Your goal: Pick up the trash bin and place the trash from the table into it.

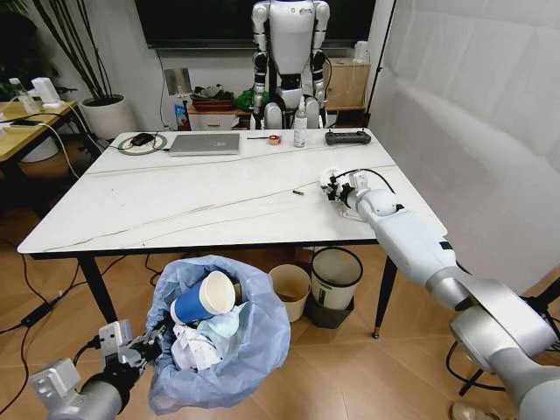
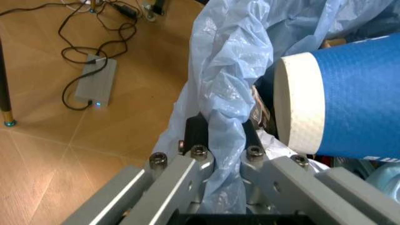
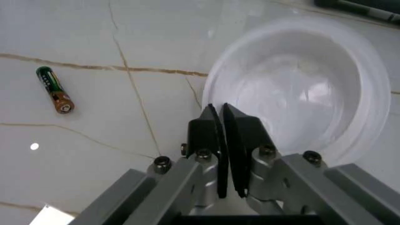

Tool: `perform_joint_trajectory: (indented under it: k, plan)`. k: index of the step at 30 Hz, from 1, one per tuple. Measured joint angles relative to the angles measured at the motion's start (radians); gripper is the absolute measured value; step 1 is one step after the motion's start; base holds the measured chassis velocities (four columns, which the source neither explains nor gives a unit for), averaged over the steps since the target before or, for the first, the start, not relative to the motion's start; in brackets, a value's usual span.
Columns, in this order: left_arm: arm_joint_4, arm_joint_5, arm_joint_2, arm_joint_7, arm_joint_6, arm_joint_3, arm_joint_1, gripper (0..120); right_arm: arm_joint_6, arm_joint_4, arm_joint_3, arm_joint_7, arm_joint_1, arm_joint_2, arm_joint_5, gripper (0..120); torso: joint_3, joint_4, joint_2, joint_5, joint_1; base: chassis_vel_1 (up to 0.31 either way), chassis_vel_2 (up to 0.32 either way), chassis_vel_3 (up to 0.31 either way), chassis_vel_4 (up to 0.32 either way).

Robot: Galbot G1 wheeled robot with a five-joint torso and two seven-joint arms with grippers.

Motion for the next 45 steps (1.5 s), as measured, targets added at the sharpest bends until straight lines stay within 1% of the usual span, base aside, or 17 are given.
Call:
perform_joint_trajectory:
  k: [1,11,18,19,22,25,26,28,33,34,36,39,40,41,42,43,45]
  plan:
    - [0.0,0.0,0.0,0.0,0.0,0.0,0.0,0,0.001,0.0,0.0,0.0,-0.001,0.0,0.0,0,0.0,0.0,0.0,0.0,0.0,0.0,0.0,0.0,0.0]
    - [0.007,-0.002,0.002,0.0,-0.001,0.001,-0.006,0,-0.002,0.022,0.001,-0.001,-0.005,-0.013,0.008,0,0.0,0.0001,0.0,0.0001,0.0,0.0,0.0,0.0,0.0]
    - [0.012,-0.005,0.006,0.0,-0.001,0.003,-0.012,0,-0.028,0.15,0.0,0.0,-0.015,-0.07,0.088,0,0.0,0.0001,0.0,0.0001,0.0,0.0,0.0,0.0,0.0]
    - [0.012,-0.005,0.006,0.0,-0.001,0.003,-0.012,0,-0.028,0.15,0.0,0.0,-0.015,-0.07,0.088,0,0.0,0.0001,0.0,0.0001,0.0,0.0,0.0,0.0,0.0]
    - [0.012,-0.006,0.008,0.0,-0.001,0.003,-0.014,0,-0.043,0.214,-0.008,0.001,-0.024,-0.104,0.138,0,0.0,0.0001,0.0,0.0001,0.0,0.0,0.0,0.0,0.0]
    - [0.012,-0.009,0.009,0.0,-0.001,0.003,-0.015,0,-0.083,0.343,-0.015,0.015,-0.051,-0.166,0.237,0,0.0,0.0,0.0,0.0003,0.0,0.0,0.0,0.0,0.0]
    - [0.012,-0.009,0.009,0.0,-0.001,0.003,-0.015,0,-0.083,0.343,-0.015,0.015,-0.051,-0.166,0.237,0,0.0,0.0,0.0,0.0003,0.0,0.0,0.0,0.0,0.0]
    - [0.013,-0.009,0.009,-0.001,0.0,0.004,-0.016,0,-0.102,0.424,-0.014,0.027,-0.067,-0.196,0.29,0,0.0,-0.0002,0.0,0.0001,0.0,0.0,0.0,0.0,0.0]
    - [0.016,-0.009,0.012,-0.001,0.001,0.011,-0.019,0,-0.154,0.753,0.0,0.084,-0.148,-0.296,0.446,0,0.0,0.0001,0.0,0.0,0.0,0.0,0.0,0.0,0.0]
    - [0.016,-0.009,0.012,-0.001,0.001,0.011,-0.019,0,-0.154,0.753,0.0,0.084,-0.148,-0.296,0.446,0,0.0,0.0001,0.0,0.0,0.0,0.0,0.0,0.0,0.0]
    - [0.018,-0.01,0.015,-0.001,0.001,0.011,-0.022,0,-0.167,0.89,0.003,0.108,-0.186,-0.327,0.496,0,0.0,0.0,0.0,0.0001,0.0,0.0,0.0,0.0,0.0]
    - [0.019,-0.014,0.017,-0.002,0.002,0.01,-0.023,0,-0.177,1.077,0.003,0.142,-0.232,-0.352,0.564,0,0.0,-0.0001,0.0,0.0,0.0,0.0,0.0,0.0,0.0]
    - [0.019,-0.014,0.017,-0.002,0.002,0.01,-0.023,0,-0.179,1.119,0.0,0.151,-0.241,-0.356,0.581,0,0.0,-0.0001,0.0,-0.0001,0.0,0.0,0.0,0.0,0.0]
    - [0.019,-0.014,0.017,-0.002,0.002,0.01,-0.023,0,-0.179,1.119,0.0,0.151,-0.241,-0.356,0.581,0,0.0,-0.0001,0.0,-0.0001,0.0,0.0,0.0,0.0,0.0]
    - [0.019,-0.015,0.017,-0.002,0.003,0.01,-0.023,0,-0.179,1.158,-0.004,0.161,-0.25,-0.358,0.599,0,0.0,0.0,0.0,0.0,0.0,0.0,0.0,0.0,0.0]
    - [0.019,-0.016,0.016,-0.002,0.003,0.006,-0.022,0,-0.176,1.275,-0.029,0.188,-0.27,-0.36,0.67,0,0.0,0.0001,0.0,0.0,0.0,0.0,0.0,0.0,0.0]
    - [0.017,-0.016,0.014,-0.003,0.003,0.004,-0.02,0,-0.158,1.351,-0.06,0.205,-0.277,-0.36,0.721,0,0.0,0.0001,0.0,-0.0002,0.0,0.0,0.0,0.0,0.0]
